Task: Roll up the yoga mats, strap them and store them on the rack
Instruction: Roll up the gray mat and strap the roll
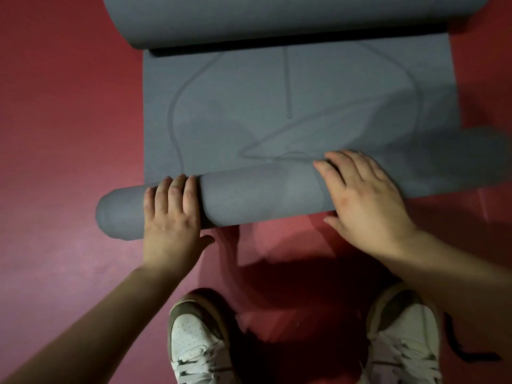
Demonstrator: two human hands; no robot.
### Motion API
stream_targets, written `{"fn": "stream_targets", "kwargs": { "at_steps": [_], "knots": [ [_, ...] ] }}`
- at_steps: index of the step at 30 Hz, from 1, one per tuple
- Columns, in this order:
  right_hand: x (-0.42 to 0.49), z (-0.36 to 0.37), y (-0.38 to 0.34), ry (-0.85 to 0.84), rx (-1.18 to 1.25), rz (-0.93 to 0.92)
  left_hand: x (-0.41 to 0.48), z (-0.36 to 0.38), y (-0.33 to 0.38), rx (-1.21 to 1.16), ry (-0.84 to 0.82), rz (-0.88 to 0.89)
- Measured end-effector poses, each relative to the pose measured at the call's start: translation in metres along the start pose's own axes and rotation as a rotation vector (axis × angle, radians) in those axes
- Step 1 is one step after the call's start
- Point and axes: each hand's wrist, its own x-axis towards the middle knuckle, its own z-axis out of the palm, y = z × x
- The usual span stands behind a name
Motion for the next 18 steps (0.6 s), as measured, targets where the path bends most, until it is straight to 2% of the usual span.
{"fn": "stream_targets", "kwargs": {
  "at_steps": [5,8,18],
  "knots": [
    [0.013,-0.001,0.001,0.109,-0.031,-0.027,0.012,0.003,-0.002,0.017,0.144,0.005],
    [0.014,-0.003,-0.002,0.113,-0.039,-0.026,0.012,-0.001,-0.006,0.003,0.164,0.028],
    [-0.024,-0.014,-0.010,-0.138,0.016,-0.013,-0.035,-0.008,-0.012,-0.141,-0.035,0.115]
  ]
}}
